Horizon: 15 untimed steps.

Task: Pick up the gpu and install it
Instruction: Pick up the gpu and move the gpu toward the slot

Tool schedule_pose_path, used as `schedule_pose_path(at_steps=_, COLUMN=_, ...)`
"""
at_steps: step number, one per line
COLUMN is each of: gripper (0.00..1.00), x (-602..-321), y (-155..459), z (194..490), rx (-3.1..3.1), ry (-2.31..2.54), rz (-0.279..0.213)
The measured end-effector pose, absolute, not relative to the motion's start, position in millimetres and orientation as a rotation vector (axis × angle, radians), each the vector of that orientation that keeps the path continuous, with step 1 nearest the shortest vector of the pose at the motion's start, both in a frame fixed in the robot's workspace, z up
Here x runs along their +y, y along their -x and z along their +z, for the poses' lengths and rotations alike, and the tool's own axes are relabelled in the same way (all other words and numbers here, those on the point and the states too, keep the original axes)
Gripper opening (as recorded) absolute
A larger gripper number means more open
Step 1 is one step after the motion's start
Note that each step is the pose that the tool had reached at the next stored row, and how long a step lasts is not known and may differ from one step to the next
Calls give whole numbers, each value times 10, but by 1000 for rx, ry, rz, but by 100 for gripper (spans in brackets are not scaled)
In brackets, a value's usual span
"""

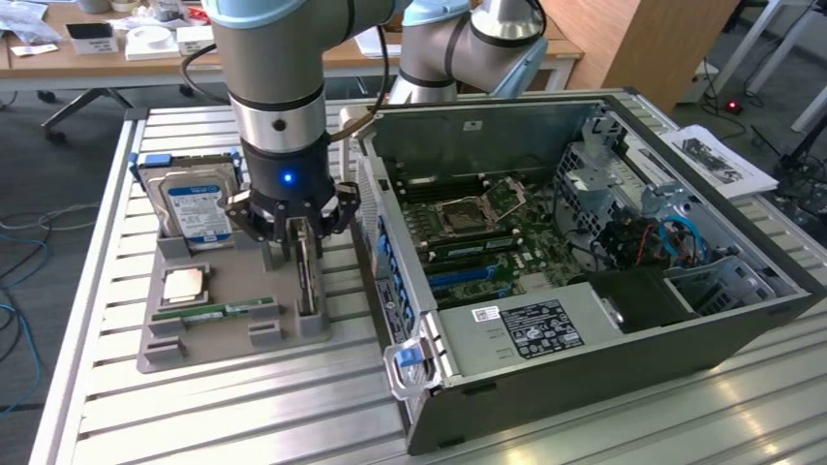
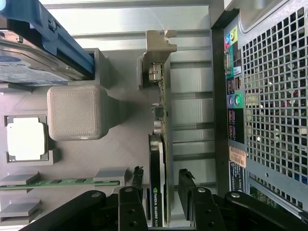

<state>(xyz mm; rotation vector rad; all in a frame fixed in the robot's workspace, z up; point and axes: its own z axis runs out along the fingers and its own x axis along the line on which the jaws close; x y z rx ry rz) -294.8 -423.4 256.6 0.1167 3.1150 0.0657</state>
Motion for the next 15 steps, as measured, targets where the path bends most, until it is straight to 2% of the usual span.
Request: schedule_pose_path(at_steps=15, gripper=43, x=-4235, y=2949, z=2528, rx=3115, ry=-117, rz=66)
